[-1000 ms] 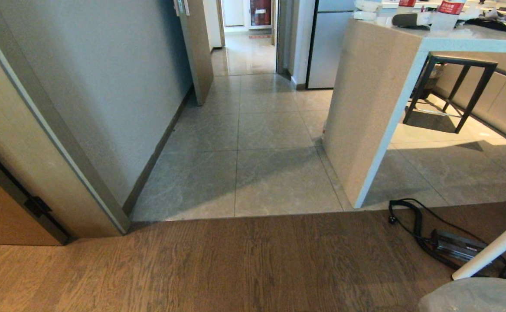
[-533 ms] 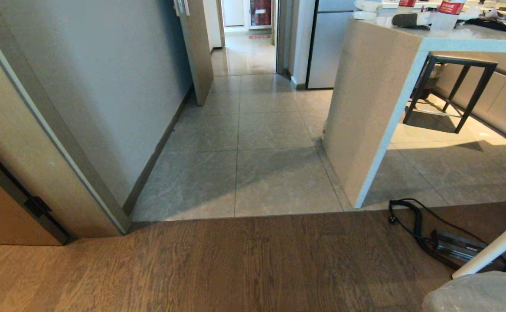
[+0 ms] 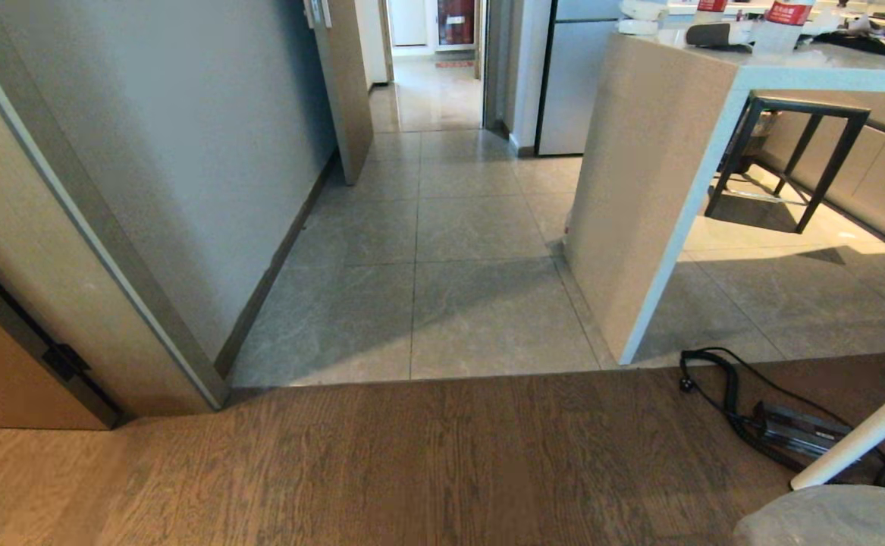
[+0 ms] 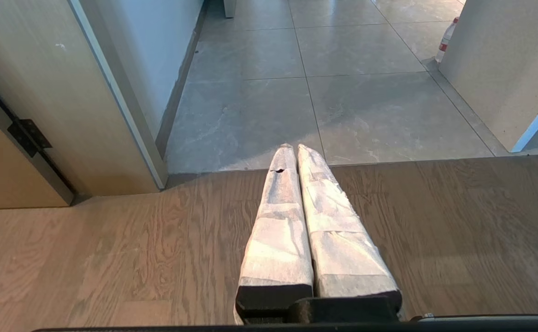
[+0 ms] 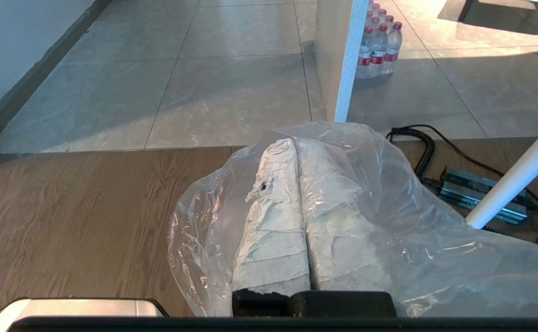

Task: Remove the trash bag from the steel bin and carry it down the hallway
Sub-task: Put the trash bag at the door

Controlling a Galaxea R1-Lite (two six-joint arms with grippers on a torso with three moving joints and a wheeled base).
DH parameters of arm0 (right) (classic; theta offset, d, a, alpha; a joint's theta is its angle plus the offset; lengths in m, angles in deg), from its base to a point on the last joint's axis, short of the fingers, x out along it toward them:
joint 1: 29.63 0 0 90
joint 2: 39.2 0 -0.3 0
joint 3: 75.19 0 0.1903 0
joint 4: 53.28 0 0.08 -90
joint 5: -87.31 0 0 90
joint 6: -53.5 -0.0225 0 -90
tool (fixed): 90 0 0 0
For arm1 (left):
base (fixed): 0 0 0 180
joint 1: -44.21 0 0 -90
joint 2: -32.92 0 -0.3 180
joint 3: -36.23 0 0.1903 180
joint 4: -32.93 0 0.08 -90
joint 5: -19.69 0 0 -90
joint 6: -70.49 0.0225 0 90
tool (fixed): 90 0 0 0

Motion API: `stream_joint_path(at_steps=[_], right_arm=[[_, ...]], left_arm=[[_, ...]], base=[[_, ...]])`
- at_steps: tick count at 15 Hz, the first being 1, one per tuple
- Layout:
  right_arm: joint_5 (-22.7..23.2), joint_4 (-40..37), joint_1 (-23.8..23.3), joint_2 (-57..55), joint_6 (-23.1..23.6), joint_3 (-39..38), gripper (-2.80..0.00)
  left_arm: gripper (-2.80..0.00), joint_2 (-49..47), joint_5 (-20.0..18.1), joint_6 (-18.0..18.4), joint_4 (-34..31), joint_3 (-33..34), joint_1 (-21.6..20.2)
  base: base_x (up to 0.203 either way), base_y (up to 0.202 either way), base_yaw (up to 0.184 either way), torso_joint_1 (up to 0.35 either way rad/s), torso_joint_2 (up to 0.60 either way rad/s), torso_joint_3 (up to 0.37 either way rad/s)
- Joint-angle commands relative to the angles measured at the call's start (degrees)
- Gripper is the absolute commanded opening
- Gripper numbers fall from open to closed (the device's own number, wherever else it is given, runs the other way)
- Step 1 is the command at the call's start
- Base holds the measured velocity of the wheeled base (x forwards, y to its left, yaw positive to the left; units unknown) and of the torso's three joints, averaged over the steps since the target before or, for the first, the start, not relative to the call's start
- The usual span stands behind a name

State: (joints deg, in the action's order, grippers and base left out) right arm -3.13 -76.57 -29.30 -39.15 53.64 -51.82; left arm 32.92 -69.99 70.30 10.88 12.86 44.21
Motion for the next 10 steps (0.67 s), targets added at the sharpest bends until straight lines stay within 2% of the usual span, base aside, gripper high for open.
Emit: stream_joint_path(at_steps=[1,10], right_arm=[[0.00,0.10,0.02,-0.05,0.04,0.00,-2.80],[0.00,0.01,-0.06,-0.05,0.04,0.00,-2.80]], left_arm=[[-2.80,0.00,0.03,-0.06,0.00,0.64,0.00],[-2.80,0.00,0.03,-0.07,0.00,0.62,0.00]], base=[[0.000,0.000,0.000,0.000,0.00,0.000],[0.000,0.000,0.000,0.000,0.00,0.000]])
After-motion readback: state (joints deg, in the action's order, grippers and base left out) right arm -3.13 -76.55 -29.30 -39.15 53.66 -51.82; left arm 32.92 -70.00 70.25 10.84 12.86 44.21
